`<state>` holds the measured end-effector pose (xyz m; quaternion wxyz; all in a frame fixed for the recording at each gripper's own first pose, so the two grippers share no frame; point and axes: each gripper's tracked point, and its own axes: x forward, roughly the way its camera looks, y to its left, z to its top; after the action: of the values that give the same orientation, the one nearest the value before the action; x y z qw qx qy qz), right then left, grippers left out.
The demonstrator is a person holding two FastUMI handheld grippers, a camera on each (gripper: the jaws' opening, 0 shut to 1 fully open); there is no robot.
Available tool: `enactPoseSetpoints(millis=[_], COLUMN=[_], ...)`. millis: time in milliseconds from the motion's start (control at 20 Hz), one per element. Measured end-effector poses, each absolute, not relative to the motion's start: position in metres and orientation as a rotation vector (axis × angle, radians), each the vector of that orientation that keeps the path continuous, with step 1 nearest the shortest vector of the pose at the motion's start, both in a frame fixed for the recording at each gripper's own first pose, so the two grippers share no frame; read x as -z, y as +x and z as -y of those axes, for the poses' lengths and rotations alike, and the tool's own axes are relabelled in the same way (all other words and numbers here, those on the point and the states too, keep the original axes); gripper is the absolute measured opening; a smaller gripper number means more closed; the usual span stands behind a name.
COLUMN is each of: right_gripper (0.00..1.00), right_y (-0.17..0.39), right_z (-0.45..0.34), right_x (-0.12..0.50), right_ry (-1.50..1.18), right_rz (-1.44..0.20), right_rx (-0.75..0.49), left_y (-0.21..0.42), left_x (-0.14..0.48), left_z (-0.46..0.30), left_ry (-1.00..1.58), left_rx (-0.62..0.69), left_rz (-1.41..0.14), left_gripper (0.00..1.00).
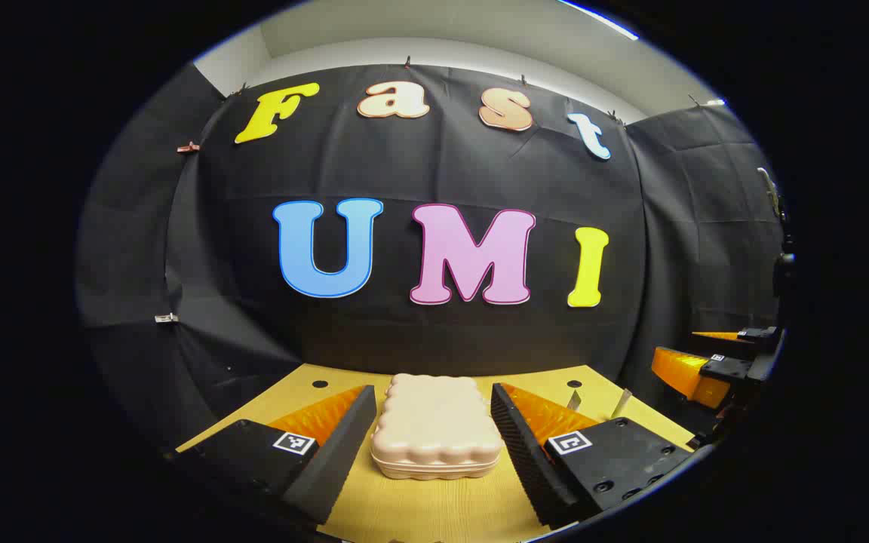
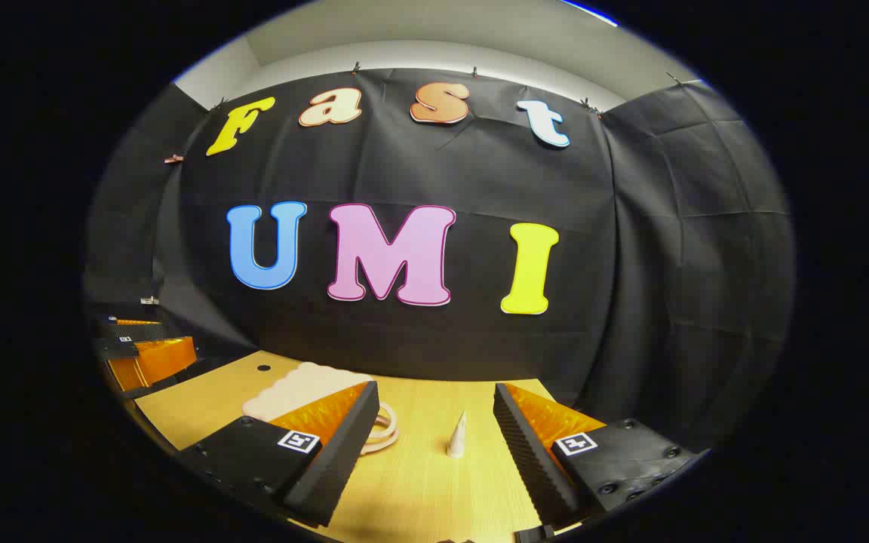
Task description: First open the suitcase, pack the skin care products into it, and then close the suitcase.
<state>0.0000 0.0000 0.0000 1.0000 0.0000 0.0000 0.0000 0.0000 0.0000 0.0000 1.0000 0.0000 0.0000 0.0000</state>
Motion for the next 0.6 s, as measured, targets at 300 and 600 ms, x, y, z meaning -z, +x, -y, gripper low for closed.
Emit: enactPoseSetpoints(millis=[300, 600], right_gripper=[0.97, 0.96], right_y=[0.006, 0.013], right_z=[0.011, 0.033], right_x=[0.010, 0.019], right_ry=[-0.005, 0.008], right_rz=[-0.018, -0.033], right_rx=[-0.015, -0.001], left_y=[0.013, 0.032], left_x=[0.004, 0.012], left_z=[0.010, 0.033], left_ry=[0.010, 0.013], left_rx=[0.000, 0.024], left_rz=[-0.018, -0.047], left_gripper=[0.96, 0.96])
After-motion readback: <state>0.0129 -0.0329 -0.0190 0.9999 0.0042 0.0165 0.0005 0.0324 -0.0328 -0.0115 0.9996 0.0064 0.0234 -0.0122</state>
